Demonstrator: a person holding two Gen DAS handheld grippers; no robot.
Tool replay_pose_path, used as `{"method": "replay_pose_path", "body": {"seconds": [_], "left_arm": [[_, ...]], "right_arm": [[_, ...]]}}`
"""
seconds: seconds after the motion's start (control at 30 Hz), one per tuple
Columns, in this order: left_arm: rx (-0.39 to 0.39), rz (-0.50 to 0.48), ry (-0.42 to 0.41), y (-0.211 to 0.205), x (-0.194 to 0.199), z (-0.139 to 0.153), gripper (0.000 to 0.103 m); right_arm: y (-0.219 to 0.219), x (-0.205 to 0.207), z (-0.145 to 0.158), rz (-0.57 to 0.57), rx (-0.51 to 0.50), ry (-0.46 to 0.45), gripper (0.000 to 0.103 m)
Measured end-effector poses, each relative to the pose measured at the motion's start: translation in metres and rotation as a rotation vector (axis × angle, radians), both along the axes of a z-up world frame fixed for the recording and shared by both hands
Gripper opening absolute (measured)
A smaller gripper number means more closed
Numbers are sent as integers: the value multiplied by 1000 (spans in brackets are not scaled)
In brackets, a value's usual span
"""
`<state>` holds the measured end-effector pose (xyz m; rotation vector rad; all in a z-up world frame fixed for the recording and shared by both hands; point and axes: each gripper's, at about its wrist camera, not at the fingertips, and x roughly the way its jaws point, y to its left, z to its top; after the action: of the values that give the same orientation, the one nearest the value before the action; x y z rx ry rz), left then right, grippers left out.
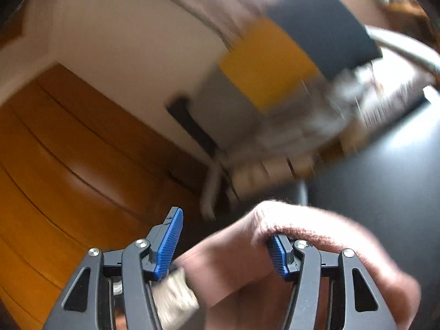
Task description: Fold clothes
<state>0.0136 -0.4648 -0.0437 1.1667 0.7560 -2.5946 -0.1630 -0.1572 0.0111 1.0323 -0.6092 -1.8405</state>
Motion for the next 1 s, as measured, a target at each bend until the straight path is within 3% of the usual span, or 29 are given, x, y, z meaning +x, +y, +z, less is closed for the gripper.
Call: {"method": "replay_pose_path", "body": {"seconds": [0.13,0.23,0.5,0.63,0.83,0.9,0.97,1.0], "left_arm": [[7,-5,24,11,33,-24,13],[22,-110,66,41,73,-39,17],[36,-187,-20,108,111,-112,17],[39,-171,-67,118,126,-133,2],[35,-42,-135,80,145,-129,1],[34,1,-157,67,151,-127,1],[5,-2,-134,74,158,-115,17],[-13,-9,-117,79,161,-108,17]], "right_arm": [[12,41,-67,91,50,-42,64],[36,90,-108,125,92,-57,66],[75,186,-173,149,260,-61,71],[83,199,-191,160,248,-39,72],[73,189,-199,179,236,-22,72],[74,187,-195,191,210,-55,71],[94,186,-188,164,109,-107,68],[110,187,-179,126,81,-85,68]]}}
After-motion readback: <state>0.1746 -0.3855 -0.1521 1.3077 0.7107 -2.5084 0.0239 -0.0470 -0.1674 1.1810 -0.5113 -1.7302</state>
